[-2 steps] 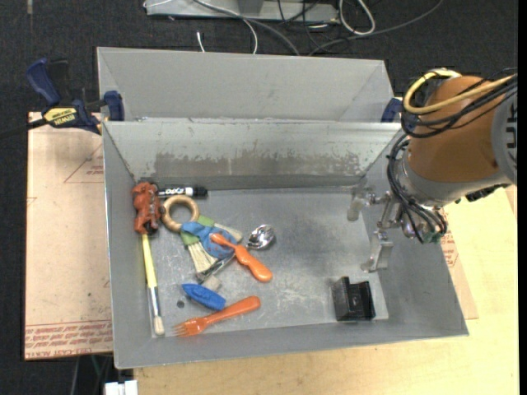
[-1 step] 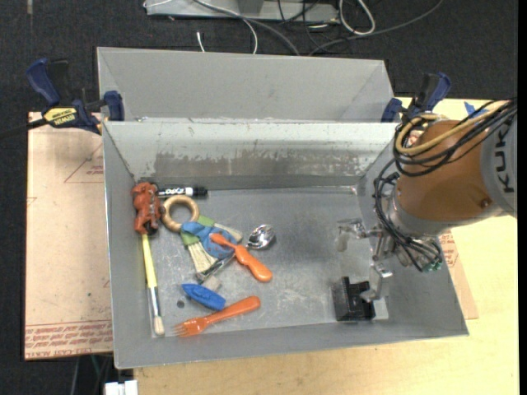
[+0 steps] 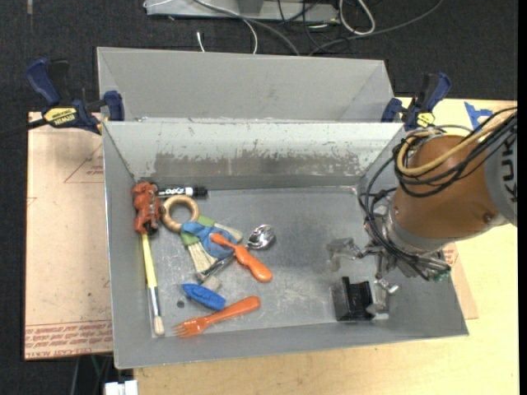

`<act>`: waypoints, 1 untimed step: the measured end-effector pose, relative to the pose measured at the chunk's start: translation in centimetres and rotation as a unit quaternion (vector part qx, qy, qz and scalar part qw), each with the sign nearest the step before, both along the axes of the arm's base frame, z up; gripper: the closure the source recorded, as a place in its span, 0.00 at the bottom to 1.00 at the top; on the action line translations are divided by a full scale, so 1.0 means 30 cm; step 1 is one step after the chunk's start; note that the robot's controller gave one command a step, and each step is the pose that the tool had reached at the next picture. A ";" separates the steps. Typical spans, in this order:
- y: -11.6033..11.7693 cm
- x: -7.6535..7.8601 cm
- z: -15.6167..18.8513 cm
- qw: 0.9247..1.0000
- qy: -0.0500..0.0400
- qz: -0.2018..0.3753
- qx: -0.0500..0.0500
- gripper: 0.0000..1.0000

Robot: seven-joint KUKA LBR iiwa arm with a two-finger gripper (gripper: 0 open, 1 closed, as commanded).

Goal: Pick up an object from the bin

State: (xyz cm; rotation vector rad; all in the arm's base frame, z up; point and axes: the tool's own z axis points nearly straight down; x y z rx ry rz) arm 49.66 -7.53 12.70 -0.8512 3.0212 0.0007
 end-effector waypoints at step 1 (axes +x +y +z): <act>0.010 -0.041 -0.043 0.995 0.001 0.102 0.000 0.00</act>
Offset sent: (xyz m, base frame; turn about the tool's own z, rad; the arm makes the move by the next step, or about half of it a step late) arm -0.0083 -0.0154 -0.0570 -0.6473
